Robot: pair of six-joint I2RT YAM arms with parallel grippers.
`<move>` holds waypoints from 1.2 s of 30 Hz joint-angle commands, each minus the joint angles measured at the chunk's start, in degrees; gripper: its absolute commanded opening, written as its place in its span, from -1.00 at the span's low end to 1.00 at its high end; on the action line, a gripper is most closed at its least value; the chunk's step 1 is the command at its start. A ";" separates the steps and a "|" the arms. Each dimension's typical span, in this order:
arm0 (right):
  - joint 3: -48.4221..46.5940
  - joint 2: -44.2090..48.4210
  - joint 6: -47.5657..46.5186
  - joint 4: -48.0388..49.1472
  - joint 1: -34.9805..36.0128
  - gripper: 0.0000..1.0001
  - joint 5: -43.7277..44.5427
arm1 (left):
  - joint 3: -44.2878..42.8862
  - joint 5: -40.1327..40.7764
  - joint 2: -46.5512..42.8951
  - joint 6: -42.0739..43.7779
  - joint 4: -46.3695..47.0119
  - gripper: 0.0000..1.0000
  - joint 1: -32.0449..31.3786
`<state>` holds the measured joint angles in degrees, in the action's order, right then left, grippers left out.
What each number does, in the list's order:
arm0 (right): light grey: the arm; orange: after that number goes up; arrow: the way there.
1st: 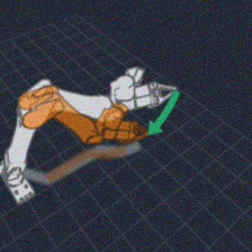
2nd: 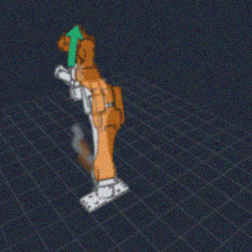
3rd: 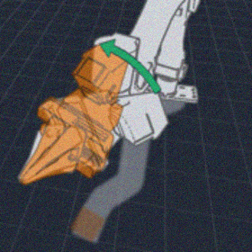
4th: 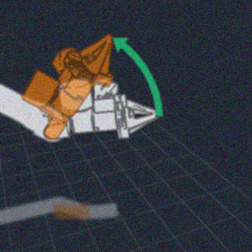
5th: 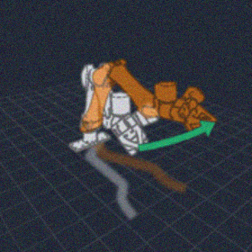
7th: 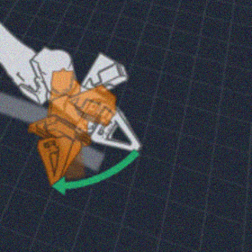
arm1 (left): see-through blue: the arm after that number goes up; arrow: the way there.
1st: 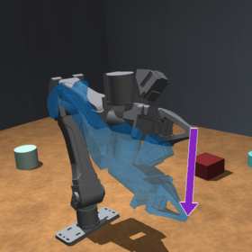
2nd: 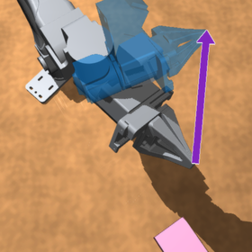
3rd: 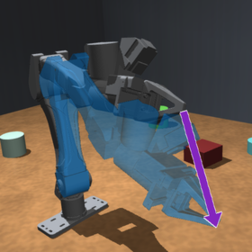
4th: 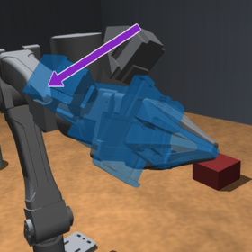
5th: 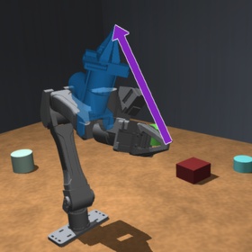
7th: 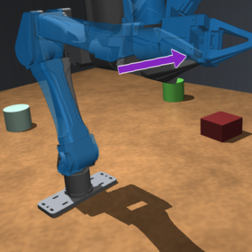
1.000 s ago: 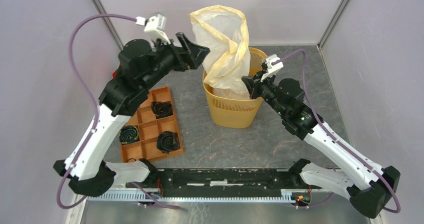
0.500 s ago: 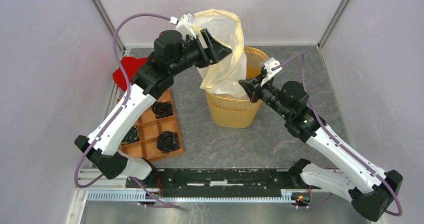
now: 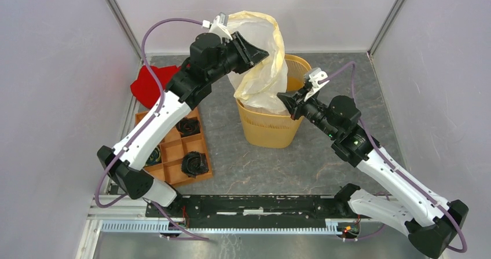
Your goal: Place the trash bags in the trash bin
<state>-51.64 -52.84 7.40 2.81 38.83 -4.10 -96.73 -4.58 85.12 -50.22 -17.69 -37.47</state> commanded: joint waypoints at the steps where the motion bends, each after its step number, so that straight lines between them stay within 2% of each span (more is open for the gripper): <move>1: -1.13 0.80 -0.55 0.44 -0.17 -0.99 0.28 | 1.10 2.71 -1.04 -0.06 1.88 -0.47 0.12; 4: -1.05 1.97 -0.98 -3.90 -0.24 -0.93 5.53 | 3.28 3.94 -2.80 2.14 2.58 -0.95 0.11; 7: -1.69 3.08 0.43 -9.27 -0.18 -0.59 11.36 | 8.22 3.88 -6.82 3.33 5.57 -0.96 0.11; 9: -4.39 2.82 0.54 -14.09 -0.14 -0.12 11.40 | 13.47 3.80 -10.64 3.07 8.94 -0.96 0.12; 12: -11.17 2.18 2.71 -22.50 -0.22 0.41 12.20 | 20.67 3.60 -16.82 1.40 14.26 -0.96 0.12; 13: -13.51 2.11 3.64 -24.74 -0.18 0.53 12.28 | 22.29 3.26 -18.10 1.20 15.34 -0.96 0.12; 16: -19.09 1.80 6.35 -27.36 -0.18 0.75 11.46 | 24.21 2.65 -20.02 1.88 16.06 -0.96 0.12; 20: -22.10 0.47 11.24 -21.89 -0.20 0.96 4.48 | 25.05 0.89 -19.98 1.22 17.36 -0.96 0.12; 26: -27.53 -7.04 16.40 -19.25 -0.09 0.96 -1.25 | 28.08 -1.49 -20.05 -2.21 22.74 -0.96 0.02; 31: -28.64 -11.54 16.78 -17.52 1.09 0.96 2.45 | 28.87 -2.70 -20.27 -3.80 23.13 -0.96 0.03; 32: -29.01 -12.43 16.17 -18.24 1.41 0.92 3.63 | 28.75 -2.88 -20.34 -3.83 22.88 -0.96 0.03; 34: -29.01 -13.30 14.73 -19.82 1.65 0.66 6.74 | 28.47 -3.34 -20.68 -3.56 21.94 -0.96 0.03; 36: -25.85 -11.32 13.03 -18.43 1.69 0.56 9.06 | 28.48 -3.78 -21.48 -3.05 20.79 -0.96 0.03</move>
<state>-78.41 -66.92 22.44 -17.89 40.10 -0.27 -67.75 -6.48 65.30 -51.96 1.43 -37.47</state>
